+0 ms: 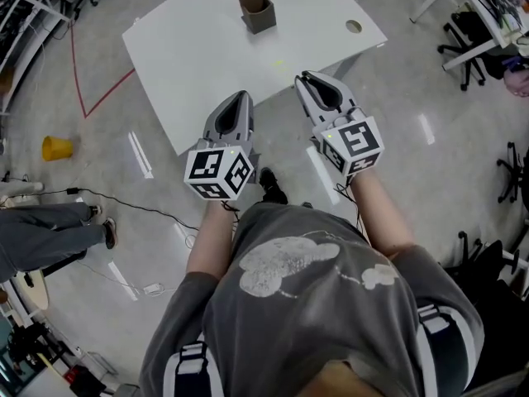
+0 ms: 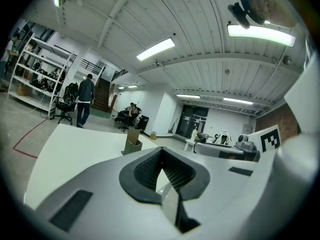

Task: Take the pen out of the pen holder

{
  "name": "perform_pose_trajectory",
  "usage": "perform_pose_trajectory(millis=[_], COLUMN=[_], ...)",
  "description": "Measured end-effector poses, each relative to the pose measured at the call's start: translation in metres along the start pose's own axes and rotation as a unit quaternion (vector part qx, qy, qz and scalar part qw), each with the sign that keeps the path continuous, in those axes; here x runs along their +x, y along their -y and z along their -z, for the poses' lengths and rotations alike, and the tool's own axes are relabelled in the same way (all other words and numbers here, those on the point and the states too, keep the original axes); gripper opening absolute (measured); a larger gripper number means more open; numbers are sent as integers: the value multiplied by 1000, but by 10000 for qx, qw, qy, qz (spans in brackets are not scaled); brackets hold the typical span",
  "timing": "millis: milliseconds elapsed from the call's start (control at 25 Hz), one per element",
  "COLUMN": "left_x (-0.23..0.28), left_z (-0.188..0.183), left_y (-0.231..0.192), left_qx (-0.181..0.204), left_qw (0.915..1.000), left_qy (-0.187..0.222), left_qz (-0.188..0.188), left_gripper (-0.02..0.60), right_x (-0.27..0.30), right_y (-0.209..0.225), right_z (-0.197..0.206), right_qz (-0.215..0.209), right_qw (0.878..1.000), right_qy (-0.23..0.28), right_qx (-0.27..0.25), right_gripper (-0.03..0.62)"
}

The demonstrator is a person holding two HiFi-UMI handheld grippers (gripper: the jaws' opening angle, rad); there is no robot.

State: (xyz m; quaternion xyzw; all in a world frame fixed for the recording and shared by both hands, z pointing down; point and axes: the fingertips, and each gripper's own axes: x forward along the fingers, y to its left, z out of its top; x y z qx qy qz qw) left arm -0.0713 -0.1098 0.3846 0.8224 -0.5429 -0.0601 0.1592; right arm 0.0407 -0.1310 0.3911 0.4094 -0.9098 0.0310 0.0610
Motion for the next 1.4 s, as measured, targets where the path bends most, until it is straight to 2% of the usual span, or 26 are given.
perform_pose_trajectory(millis=[560,1000,1400], left_x=[-63,-110,-125], left_z=[39,46,54], left_y=[106,149,173], left_qx=[182,218,224], left_qw=[9996,9995,9992], left_qy=[21,163,262], left_qz=[201,167,193], left_gripper=[8,8,8], right_x=[-132,-187,-215], right_y=[-19,-39,-42], right_z=[30,24,39], right_qz=[88,23,15], right_qw=[9999,9999,10000], right_qy=[-82,71,-2], right_qx=[-29,-95,-21], right_gripper=[60,60,60])
